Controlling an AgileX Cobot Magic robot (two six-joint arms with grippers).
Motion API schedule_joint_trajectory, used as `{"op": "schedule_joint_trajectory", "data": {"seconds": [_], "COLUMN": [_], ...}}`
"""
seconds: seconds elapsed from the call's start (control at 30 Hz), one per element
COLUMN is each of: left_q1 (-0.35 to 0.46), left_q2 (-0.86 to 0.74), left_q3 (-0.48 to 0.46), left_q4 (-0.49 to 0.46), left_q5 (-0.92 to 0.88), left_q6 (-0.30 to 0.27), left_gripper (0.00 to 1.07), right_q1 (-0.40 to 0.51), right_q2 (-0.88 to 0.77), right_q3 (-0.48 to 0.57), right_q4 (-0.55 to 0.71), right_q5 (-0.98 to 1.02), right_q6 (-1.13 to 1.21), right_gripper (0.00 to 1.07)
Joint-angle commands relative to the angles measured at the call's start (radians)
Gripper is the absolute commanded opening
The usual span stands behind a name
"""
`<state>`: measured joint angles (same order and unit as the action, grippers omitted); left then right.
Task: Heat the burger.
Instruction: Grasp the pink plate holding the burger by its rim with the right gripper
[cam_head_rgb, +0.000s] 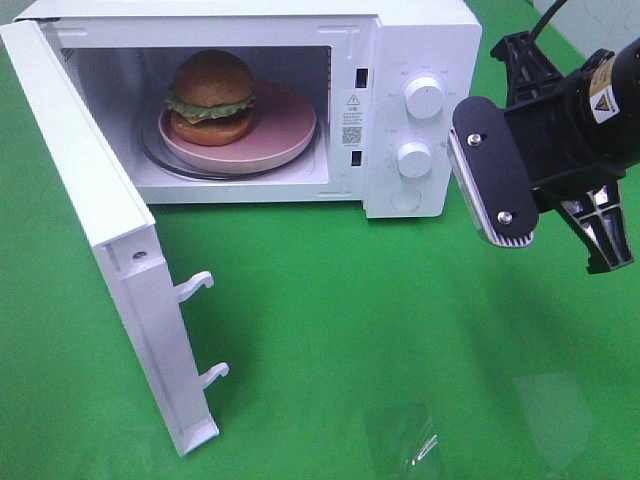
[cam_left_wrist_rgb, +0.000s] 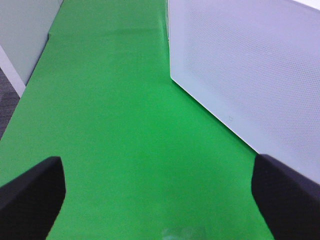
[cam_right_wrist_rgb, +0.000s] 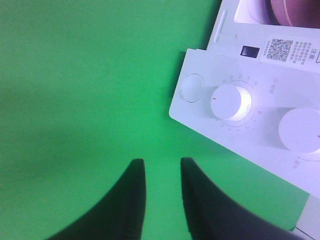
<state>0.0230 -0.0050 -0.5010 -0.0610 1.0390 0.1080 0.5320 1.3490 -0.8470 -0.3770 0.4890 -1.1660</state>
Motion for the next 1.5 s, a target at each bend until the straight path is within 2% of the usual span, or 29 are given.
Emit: {"op": "schedule_joint_trajectory", "data": {"seconds": [0.03, 0.1, 0.13, 0.17, 0.2, 0.23, 0.27, 0.33, 0.73, 0.8, 0.97, 1.17, 1.5], "left_q1": [0.001, 0.001, 0.001, 0.001, 0.001, 0.001, 0.001, 0.001, 0.001, 0.001, 0.001, 0.001, 0.001], "left_q2": [-0.019, -0.019, -0.019, -0.019, -0.019, -0.019, -0.019, -0.019, -0.019, -0.019, -0.019, -0.019, -0.019], "left_q3": [0.003, 0.003, 0.003, 0.003, 0.003, 0.003, 0.003, 0.003, 0.003, 0.003, 0.003, 0.003, 0.003], "left_q4": [-0.001, -0.001, -0.001, -0.001, -0.001, -0.001, -0.001, -0.001, -0.001, -0.001, -0.001, -0.001, -0.001], "left_q5": [-0.001, -0.001, -0.001, -0.001, -0.001, -0.001, -0.001, -0.001, -0.001, -0.001, -0.001, -0.001, -0.001], "left_q6": [-0.001, -0.001, -0.001, -0.001, -0.001, -0.001, -0.001, -0.001, -0.001, -0.001, -0.001, -0.001, -0.001], "left_gripper": [0.93, 0.93, 0.93, 0.93, 0.93, 0.93, 0.93, 0.93, 0.93, 0.93, 0.93, 0.93, 0.93], "right_q1": [-0.006, -0.006, -0.006, -0.006, -0.006, -0.006, -0.006, -0.006, -0.005, 0.036, 0.065, 0.102, 0.133], "right_q2": [-0.009, -0.009, -0.009, -0.009, -0.009, -0.009, -0.009, -0.009, -0.005, 0.022, 0.062, 0.178, 0.285], "right_q3": [-0.006, -0.006, -0.006, -0.006, -0.006, -0.006, -0.006, -0.006, -0.006, -0.006, -0.028, -0.134, -0.229], "right_q4": [-0.003, -0.003, -0.003, -0.003, -0.003, -0.003, -0.003, -0.003, -0.002, -0.006, -0.006, -0.007, -0.024], "right_q5": [-0.039, -0.049, -0.073, -0.073, -0.087, -0.087, -0.091, -0.091, -0.084, -0.092, -0.093, -0.099, -0.129], "right_q6": [0.057, 0.083, 0.138, 0.138, 0.167, 0.167, 0.179, 0.178, 0.179, 0.187, 0.190, 0.216, 0.216], "right_gripper": [0.55, 0.58, 0.68, 0.68, 0.76, 0.76, 0.83, 0.87, 0.86, 0.86, 0.86, 0.85, 0.85]}}
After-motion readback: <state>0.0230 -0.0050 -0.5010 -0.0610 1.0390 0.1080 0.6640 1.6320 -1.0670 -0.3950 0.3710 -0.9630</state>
